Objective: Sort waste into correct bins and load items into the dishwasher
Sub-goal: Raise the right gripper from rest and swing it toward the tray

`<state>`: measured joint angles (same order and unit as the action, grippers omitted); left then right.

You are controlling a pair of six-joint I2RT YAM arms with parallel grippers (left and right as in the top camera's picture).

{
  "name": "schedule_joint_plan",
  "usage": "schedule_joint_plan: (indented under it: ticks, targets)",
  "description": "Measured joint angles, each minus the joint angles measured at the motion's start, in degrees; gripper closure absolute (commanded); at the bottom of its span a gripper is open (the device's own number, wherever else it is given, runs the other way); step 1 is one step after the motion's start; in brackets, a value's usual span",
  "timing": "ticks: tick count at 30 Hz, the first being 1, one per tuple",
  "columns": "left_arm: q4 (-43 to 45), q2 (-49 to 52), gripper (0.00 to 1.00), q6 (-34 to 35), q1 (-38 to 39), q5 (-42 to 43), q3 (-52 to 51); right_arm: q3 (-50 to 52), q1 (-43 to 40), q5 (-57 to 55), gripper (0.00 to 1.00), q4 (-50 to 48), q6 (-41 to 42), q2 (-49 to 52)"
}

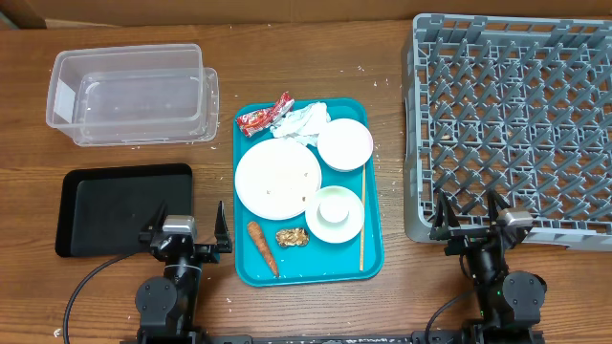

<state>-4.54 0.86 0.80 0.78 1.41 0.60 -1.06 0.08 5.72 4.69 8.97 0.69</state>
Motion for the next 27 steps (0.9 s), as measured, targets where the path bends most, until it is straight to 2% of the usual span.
schedule_joint_plan:
  ticks: [7,11,15,20,27]
  targets:
    - [0.00,0.00,0.00,0.02,0.00,0.00,0.00,0.00,0.00,-0.13,0.00,-0.24,0.07,0.00]
    - [0.02,0.00,0.00,0.02,0.00,0.00,0.00,0.00,0.00,3.30,0.00,-5.73,3.26,0.00]
    - [0.00,0.00,0.00,0.00,0.00,0.00,0.00,0.00,0.00,10.16,0.00,-14.12,10.86,-0.02]
    - [0.00,0.00,0.00,0.00,0.00,0.00,0.00,0.00,0.00,19.56,0.00,-15.74,21.77,-0.04]
    - [0.00,0.00,0.00,0.00,0.00,0.00,0.00,0.00,0.00,24.02,0.00,-26.47,34.62,-0.04]
